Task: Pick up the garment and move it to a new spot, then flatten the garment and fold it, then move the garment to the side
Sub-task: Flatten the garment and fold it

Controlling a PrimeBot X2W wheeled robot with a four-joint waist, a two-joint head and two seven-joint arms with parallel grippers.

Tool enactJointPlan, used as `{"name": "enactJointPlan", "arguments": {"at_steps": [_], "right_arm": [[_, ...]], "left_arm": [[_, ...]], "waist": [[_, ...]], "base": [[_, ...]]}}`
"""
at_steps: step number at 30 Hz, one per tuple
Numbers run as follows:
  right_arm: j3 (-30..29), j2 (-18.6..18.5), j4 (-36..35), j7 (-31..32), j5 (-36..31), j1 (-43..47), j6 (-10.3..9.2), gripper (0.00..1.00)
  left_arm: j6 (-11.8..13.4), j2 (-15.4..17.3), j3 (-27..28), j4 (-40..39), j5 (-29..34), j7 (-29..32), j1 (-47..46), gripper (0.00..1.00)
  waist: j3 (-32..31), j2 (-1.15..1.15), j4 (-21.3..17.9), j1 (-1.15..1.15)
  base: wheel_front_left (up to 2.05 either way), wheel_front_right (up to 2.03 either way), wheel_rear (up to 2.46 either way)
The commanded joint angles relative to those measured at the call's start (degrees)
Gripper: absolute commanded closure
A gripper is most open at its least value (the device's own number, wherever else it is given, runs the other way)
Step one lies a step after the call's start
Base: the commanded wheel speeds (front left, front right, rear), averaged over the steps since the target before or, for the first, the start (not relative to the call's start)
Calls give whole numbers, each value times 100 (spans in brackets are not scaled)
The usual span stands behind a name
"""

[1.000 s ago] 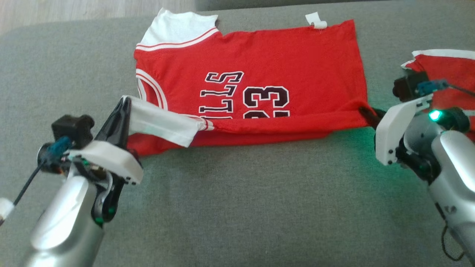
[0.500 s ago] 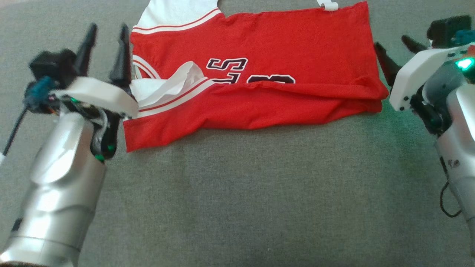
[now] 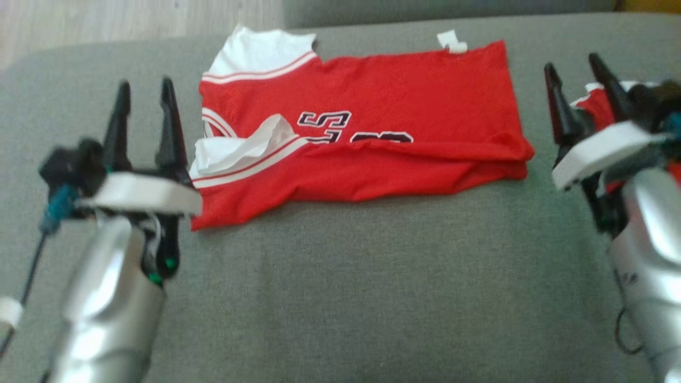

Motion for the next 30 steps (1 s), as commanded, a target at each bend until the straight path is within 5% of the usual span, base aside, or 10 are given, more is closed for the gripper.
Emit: {"name": "enactJointPlan", "arguments": {"at_steps": [1,14,30], "right_arm": [[-80,173,-277,-236,-125,198,-5,0],[-1123,1443,-1321,-738,-1267,2252,-5,0],[-1033,1536,-2028,-573,-1192,2334,-5,0]], "left_arm": [[50,117,251,-381,71,-57,153,0],[331,-622,784,-1745,732,-68,2315,0],[349,-726,938,-785,1126,137,1962,0]], "waist": [[-236,0,-40,1],[-819,0,-126,1],[-406,0,-312,1]], "base": [[0,0,0],[0,0,0],[0,0,0]]}}
